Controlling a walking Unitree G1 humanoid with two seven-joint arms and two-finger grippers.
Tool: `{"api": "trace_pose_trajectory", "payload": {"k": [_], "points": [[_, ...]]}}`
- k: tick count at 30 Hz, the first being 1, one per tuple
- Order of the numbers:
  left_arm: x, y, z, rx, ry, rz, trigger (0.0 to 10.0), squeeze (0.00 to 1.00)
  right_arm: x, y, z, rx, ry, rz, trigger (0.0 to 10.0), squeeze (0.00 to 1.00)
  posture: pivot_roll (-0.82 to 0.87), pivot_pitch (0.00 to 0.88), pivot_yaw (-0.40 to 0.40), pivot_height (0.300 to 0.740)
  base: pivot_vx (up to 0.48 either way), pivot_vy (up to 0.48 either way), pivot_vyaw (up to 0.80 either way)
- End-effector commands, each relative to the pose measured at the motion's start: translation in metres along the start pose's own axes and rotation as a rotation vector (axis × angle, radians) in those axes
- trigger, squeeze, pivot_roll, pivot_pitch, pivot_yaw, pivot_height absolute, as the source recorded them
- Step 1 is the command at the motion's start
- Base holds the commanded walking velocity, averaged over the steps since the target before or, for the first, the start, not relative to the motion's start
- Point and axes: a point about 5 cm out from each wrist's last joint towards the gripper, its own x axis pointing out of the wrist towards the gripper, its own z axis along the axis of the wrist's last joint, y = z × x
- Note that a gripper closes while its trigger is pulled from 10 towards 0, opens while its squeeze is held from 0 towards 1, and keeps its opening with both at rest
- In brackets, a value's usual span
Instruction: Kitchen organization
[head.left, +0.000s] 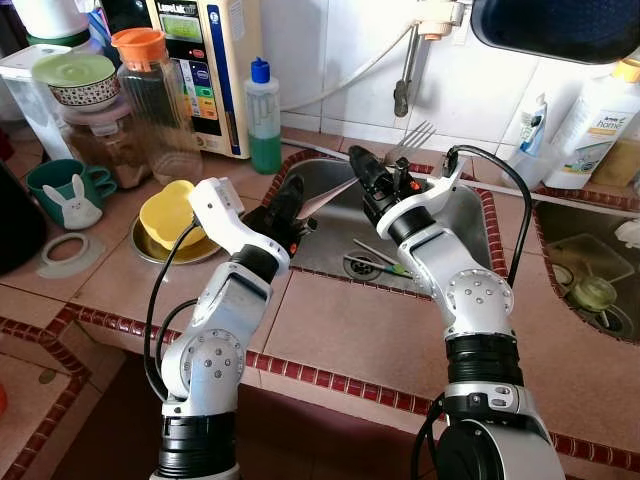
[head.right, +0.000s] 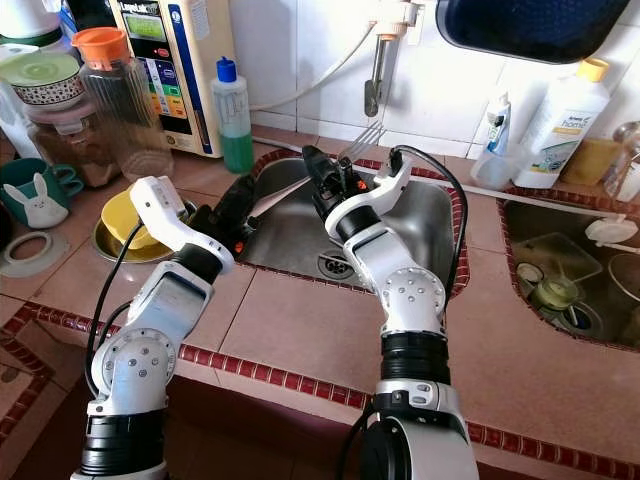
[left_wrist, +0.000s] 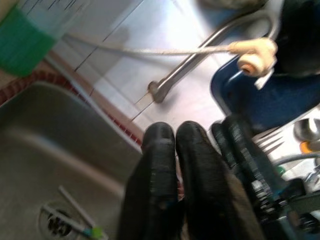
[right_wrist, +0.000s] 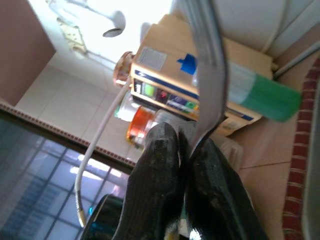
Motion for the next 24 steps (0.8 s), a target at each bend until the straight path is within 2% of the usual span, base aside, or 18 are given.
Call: {"api": "trace_pose_trajectory", "payload": {"k": [1,9,10,14,18,21,22,24], "points": [[0.004,-0.016,-0.001,-0.003,-0.004,-0.071,10.0,1.0,0.002,-0.004,-0.022,0.006,0.089,-0.036,0.0,0.0,0.09,0.002,-0.017,0.74,0.0,0.0,0.0],[0.003,-0.011,-0.001,0.019,0.013,-0.047,10.0,1.0,0.004,-0.008,-0.013,-0.058,0.045,-0.074,0.0,0.0,0.09,0.001,-0.013,0.74,0.0,0.0,0.0],[0.003,-0.01,0.0,0.024,0.02,-0.045,10.0,1.0,0.006,-0.01,-0.011,-0.105,0.032,-0.096,0.0,0.0,0.09,0.001,-0.01,0.74,0.0,0.0,0.0],[0.002,-0.007,0.002,0.039,0.02,-0.033,10.0,1.0,0.008,-0.016,-0.002,-0.197,-0.009,-0.155,0.0,0.0,0.1,0.0,-0.009,0.74,0.0,0.0,0.0],[0.002,-0.005,0.006,0.046,0.011,-0.022,10.0,1.0,0.008,-0.022,0.008,-0.245,-0.052,-0.209,0.0,0.0,0.1,0.001,-0.008,0.74,0.0,0.0,0.0],[-0.002,0.001,0.01,0.115,0.019,0.002,10.0,1.0,0.008,-0.028,0.021,-0.323,-0.09,-0.25,0.0,0.0,0.11,0.001,-0.007,0.74,0.0,0.0,0.0],[-0.002,0.001,0.01,0.115,0.019,0.002,10.0,1.0,0.008,-0.028,0.021,-0.323,-0.09,-0.25,0.0,0.0,0.11,0.001,-0.007,0.74,0.0,0.0,0.0],[-0.005,0.007,0.011,0.166,0.055,0.002,10.0,1.0,0.007,-0.03,0.03,-0.389,-0.104,-0.264,0.0,0.0,0.11,0.0,-0.006,0.74,0.0,0.0,0.0]]}}
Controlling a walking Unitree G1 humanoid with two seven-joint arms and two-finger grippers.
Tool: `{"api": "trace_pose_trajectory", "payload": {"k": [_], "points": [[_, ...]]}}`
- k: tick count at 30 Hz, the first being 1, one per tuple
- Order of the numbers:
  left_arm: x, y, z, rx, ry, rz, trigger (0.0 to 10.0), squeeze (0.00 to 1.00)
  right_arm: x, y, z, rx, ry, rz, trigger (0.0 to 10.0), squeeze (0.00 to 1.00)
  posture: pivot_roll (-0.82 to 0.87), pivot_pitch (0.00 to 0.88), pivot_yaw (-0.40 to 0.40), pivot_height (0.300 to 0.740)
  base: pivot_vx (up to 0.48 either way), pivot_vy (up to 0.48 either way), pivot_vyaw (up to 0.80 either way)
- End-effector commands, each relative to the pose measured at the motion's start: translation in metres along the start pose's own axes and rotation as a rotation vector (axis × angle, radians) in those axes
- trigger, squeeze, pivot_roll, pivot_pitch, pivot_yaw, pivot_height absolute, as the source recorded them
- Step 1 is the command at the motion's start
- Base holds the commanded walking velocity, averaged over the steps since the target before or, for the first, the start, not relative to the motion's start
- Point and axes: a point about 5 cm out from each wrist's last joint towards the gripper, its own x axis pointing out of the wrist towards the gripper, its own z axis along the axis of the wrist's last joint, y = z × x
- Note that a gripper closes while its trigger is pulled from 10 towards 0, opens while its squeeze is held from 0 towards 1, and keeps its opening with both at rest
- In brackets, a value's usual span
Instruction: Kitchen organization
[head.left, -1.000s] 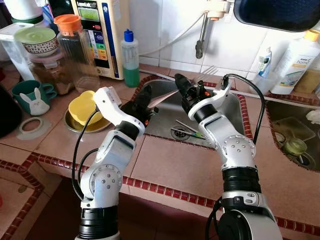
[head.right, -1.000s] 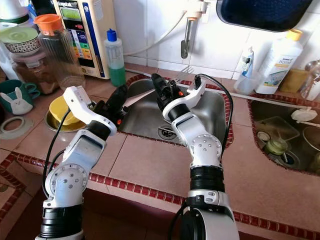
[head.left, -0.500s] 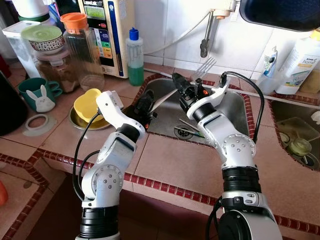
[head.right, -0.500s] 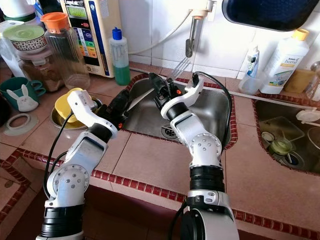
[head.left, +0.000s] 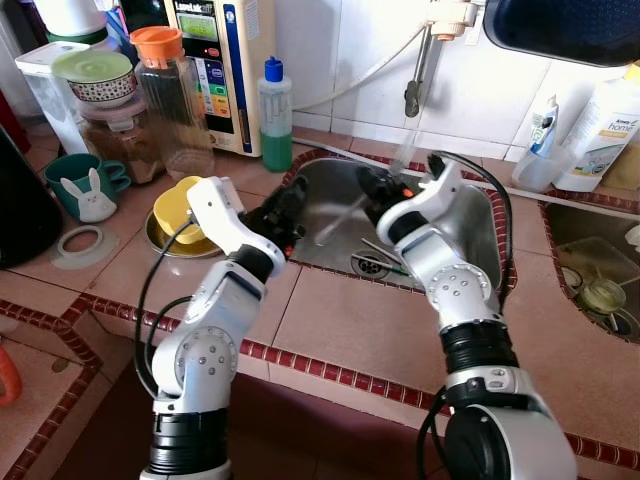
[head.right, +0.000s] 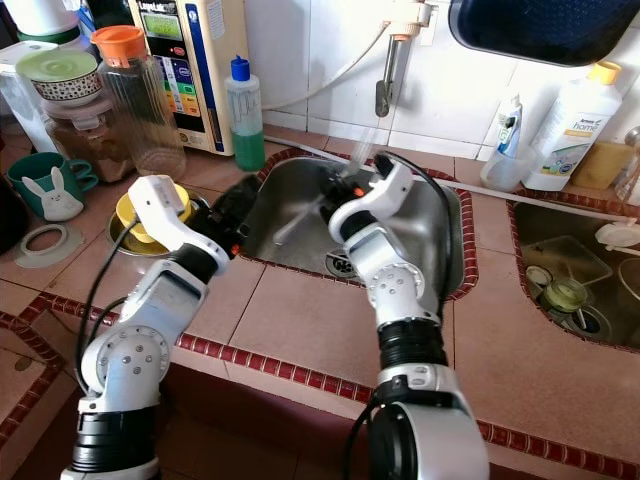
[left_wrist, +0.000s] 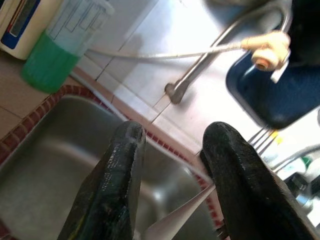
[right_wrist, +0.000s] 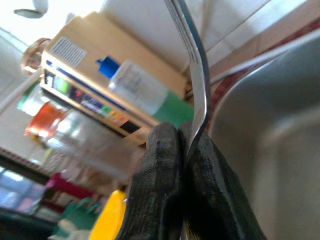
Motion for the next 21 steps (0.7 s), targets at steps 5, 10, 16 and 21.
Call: {"api": "trace_pose_trajectory", "payload": {"k": [5,10,16,21], "points": [[-0.008,0.003,-0.001,0.095,0.072,-0.032,10.0,1.0,0.008,0.002,0.018,-0.182,-0.053,0.016,0.0,0.0,0.11,0.001,0.0,0.74,0.0,0.0,0.0],[-0.015,0.008,-0.005,0.191,0.118,-0.041,10.0,1.0,0.013,0.0,0.022,-0.401,-0.024,0.054,0.0,0.0,0.13,0.003,0.003,0.74,0.0,0.0,0.0],[-0.027,0.014,-0.008,0.351,0.203,-0.084,10.0,1.0,0.01,-0.013,0.015,-0.737,0.121,0.136,0.0,0.0,0.13,0.002,0.008,0.74,0.0,0.0,0.0],[-0.03,0.017,-0.007,0.396,0.223,-0.095,10.0,1.0,0.007,-0.022,0.014,-0.86,0.166,0.13,0.0,0.0,0.13,0.006,0.014,0.74,0.0,0.0,0.0]]}}
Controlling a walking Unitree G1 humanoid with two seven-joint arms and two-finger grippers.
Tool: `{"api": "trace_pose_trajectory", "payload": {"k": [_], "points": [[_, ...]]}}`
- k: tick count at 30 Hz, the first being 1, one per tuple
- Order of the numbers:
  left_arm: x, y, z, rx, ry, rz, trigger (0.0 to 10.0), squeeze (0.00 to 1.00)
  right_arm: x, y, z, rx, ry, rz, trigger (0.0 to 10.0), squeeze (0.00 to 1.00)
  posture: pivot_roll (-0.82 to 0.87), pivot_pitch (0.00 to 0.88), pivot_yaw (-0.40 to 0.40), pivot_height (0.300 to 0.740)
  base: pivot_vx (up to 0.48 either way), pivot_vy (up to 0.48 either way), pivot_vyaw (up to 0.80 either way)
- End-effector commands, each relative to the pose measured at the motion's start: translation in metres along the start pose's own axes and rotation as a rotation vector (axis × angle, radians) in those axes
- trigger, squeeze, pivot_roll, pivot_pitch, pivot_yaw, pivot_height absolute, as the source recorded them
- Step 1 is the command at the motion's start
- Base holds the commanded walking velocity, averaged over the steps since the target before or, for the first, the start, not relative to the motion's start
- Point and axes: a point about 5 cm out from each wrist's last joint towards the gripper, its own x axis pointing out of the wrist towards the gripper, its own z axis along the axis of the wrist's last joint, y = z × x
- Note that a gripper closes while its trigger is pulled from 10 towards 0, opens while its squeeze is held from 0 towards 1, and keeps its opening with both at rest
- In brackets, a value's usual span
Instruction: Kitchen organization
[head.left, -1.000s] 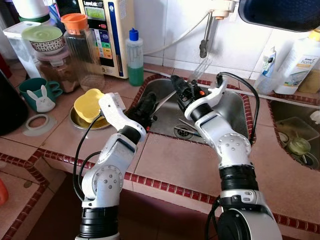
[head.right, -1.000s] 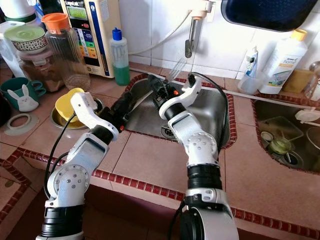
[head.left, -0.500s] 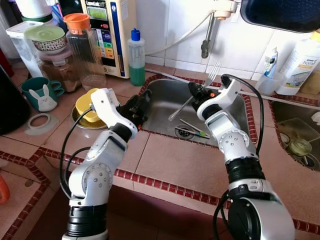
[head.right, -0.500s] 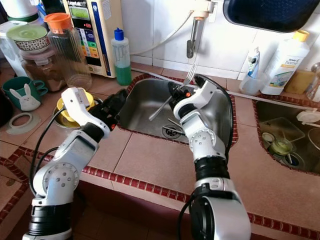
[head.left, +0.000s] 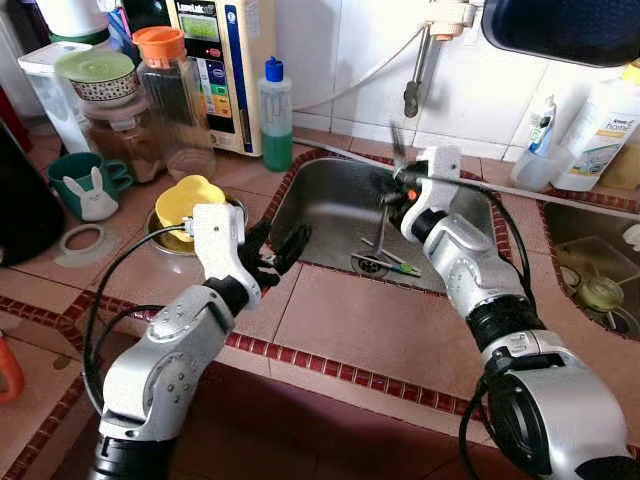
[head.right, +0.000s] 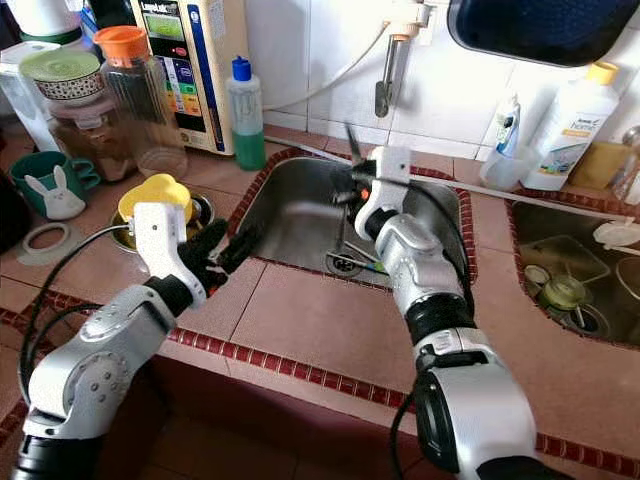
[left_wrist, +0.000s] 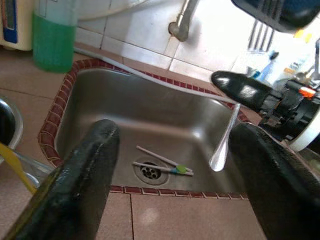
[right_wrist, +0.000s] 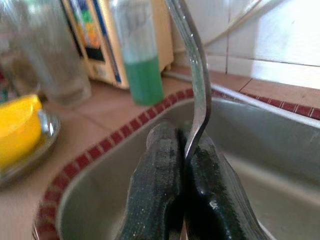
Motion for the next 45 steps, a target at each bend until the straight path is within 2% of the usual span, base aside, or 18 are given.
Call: {"api": "trace_pose_trajectory", "payload": {"k": [1,2,3,4,5,7,8,10,12,13,15,16,24,38,45], "points": [[-0.002,-0.001,0.003,0.043,0.002,-0.023,10.0,1.0,-0.001,-0.005,0.004,-0.108,0.016,0.008,0.0,0.0,0.13,0.006,0.014,0.74,0.0,0.0,0.0],[-0.002,0.001,0.004,0.049,-0.001,-0.013,10.0,1.0,-0.003,-0.009,0.0,-0.172,0.046,-0.006,0.0,0.0,0.13,0.006,0.016,0.74,0.0,0.0,0.0],[-0.002,0.001,0.004,0.049,-0.004,-0.009,10.0,1.0,-0.004,-0.011,-0.002,-0.186,0.059,-0.015,0.0,0.0,0.13,0.006,0.016,0.74,0.0,0.0,0.0],[-0.002,0.001,0.004,0.049,-0.005,-0.007,10.0,1.0,-0.004,-0.012,-0.004,-0.194,0.068,-0.021,0.6,0.0,0.13,0.006,0.016,0.74,0.0,0.0,0.0],[-0.002,0.0,0.003,0.062,-0.007,-0.013,10.0,1.0,-0.005,-0.014,-0.006,-0.202,0.083,-0.028,0.0,0.0,0.14,0.005,0.015,0.74,0.0,0.0,0.0],[-0.003,-0.001,0.003,0.08,-0.007,-0.02,10.0,1.0,-0.006,-0.015,-0.008,-0.21,0.094,-0.032,0.0,0.0,0.14,0.004,0.018,0.74,0.0,0.0,0.0],[-0.005,0.0,0.002,0.124,-0.01,-0.01,10.0,1.0,-0.007,-0.016,-0.015,-0.248,0.125,-0.029,0.0,0.0,0.14,0.004,0.015,0.74,0.0,0.0,0.0],[-0.008,0.004,0.0,0.131,-0.019,0.021,10.0,1.0,-0.009,-0.015,-0.022,-0.31,0.162,-0.019,0.0,0.0,0.15,0.003,0.012,0.74,0.0,0.0,0.0],[-0.01,0.006,-0.002,0.133,-0.016,0.035,10.0,1.0,-0.011,-0.015,-0.028,-0.315,0.185,-0.017,0.2,0.0,0.15,0.002,0.008,0.74,0.0,0.0,0.0],[-0.011,0.006,-0.004,0.127,-0.012,0.04,10.0,1.0,-0.012,-0.015,-0.031,-0.326,0.2,-0.017,4.7,0.0,0.16,0.002,0.006,0.74,0.0,0.0,0.0],[-0.013,0.006,-0.006,0.121,-0.008,0.045,10.0,1.0,-0.013,-0.016,-0.036,-0.342,0.221,-0.018,10.0,0.0,0.16,0.001,0.003,0.74,0.0,0.0,0.0],[-0.015,0.005,-0.009,0.12,-0.004,0.046,10.0,1.0,-0.015,-0.016,-0.039,-0.346,0.235,-0.013,10.0,1.0,0.16,0.001,0.001,0.74,0.0,0.0,0.0],[-0.015,0.002,-0.012,0.123,-0.012,0.05,10.0,1.0,-0.016,-0.016,-0.045,-0.34,0.252,-0.016,10.0,1.0,0.17,0.0,0.002,0.74,0.0,0.0,0.0],[-0.015,0.007,-0.012,0.137,-0.007,0.072,10.0,1.0,-0.016,-0.016,-0.046,-0.319,0.261,-0.032,10.0,1.0,0.17,0.0,0.003,0.74,0.0,0.0,0.0],[-0.012,0.017,-0.008,0.174,-0.023,0.133,10.0,1.0,-0.015,-0.02,-0.04,-0.196,0.223,-0.074,10.0,1.0,0.16,0.0,-0.001,0.74,0.0,0.0,0.0]]}}
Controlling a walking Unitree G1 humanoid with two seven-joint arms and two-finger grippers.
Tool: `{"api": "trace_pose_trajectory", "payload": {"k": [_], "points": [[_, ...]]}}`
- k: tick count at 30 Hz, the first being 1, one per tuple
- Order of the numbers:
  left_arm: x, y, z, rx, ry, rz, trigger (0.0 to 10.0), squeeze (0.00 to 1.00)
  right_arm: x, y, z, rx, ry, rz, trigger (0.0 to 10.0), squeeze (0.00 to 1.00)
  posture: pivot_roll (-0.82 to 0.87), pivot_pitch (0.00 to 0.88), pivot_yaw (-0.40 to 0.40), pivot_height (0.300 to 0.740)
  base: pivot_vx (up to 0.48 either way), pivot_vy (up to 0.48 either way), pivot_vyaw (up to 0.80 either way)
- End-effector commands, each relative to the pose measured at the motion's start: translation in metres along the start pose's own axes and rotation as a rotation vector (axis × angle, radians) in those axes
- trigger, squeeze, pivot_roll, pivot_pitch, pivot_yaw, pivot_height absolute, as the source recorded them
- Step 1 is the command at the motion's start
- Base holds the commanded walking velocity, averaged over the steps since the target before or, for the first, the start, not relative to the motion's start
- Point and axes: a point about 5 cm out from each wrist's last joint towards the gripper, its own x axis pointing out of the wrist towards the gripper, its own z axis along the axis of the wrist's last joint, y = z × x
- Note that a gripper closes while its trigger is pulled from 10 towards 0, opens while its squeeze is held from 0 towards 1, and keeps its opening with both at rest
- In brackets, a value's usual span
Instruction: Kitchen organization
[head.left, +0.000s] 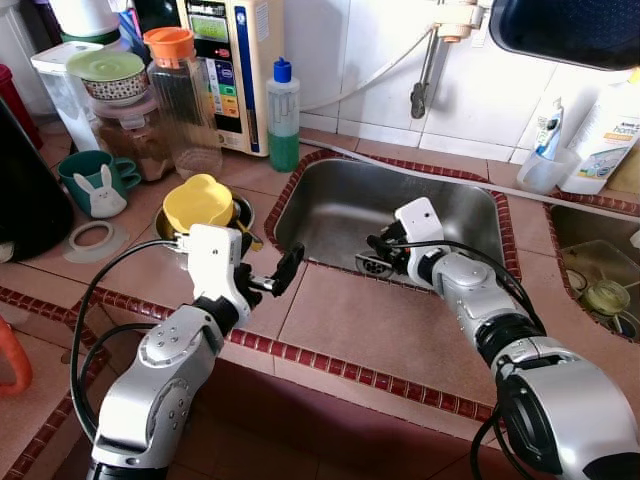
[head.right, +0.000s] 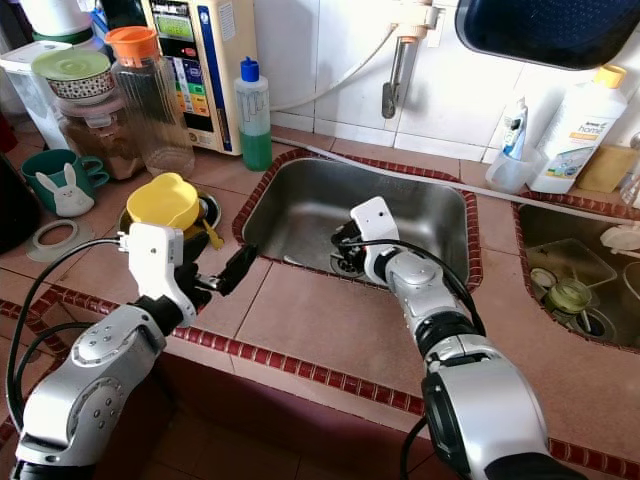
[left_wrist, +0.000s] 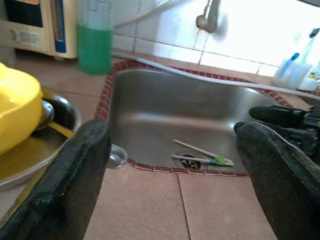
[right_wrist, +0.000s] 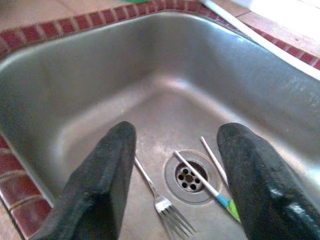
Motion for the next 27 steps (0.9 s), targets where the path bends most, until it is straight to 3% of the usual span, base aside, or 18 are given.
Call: {"api": "trace_pose_trajectory", "payload": {"k": [1,6,9,13,19,22,27], "points": [[0.003,0.006,0.004,0.037,-0.013,0.035,10.0,1.0,0.002,-0.002,0.011,0.044,-0.029,-0.001,10.0,1.0,0.16,0.0,-0.001,0.74,0.0,0.0,0.0],[0.013,0.025,0.007,0.078,-0.017,0.132,10.0,1.0,0.004,0.003,0.025,0.181,-0.114,0.097,10.0,1.0,0.13,0.001,-0.003,0.74,0.0,0.0,0.0],[0.018,0.031,0.007,0.089,-0.019,0.161,10.0,1.0,0.005,0.008,0.028,0.214,-0.142,0.144,10.0,1.0,0.11,0.003,-0.005,0.74,0.0,0.0,0.0],[0.027,0.041,0.006,0.164,-0.016,0.182,10.0,1.0,0.003,0.02,0.038,0.294,-0.201,0.239,10.0,1.0,0.09,0.007,-0.011,0.74,0.0,0.0,0.0],[0.037,0.053,-0.003,0.365,0.015,0.176,10.0,1.0,-0.018,0.041,0.055,0.399,-0.293,0.353,10.0,1.0,0.06,0.011,-0.018,0.74,0.0,0.0,0.0],[0.038,0.053,-0.005,0.365,0.013,0.156,10.0,1.0,-0.024,0.046,0.056,0.404,-0.301,0.38,10.0,1.0,0.06,0.012,-0.019,0.74,0.0,0.0,0.0],[0.045,0.051,-0.01,0.46,0.0,0.104,10.0,1.0,-0.052,0.069,0.041,0.369,-0.228,0.531,10.0,1.0,0.02,0.02,-0.02,0.74,0.0,0.0,0.0]]}}
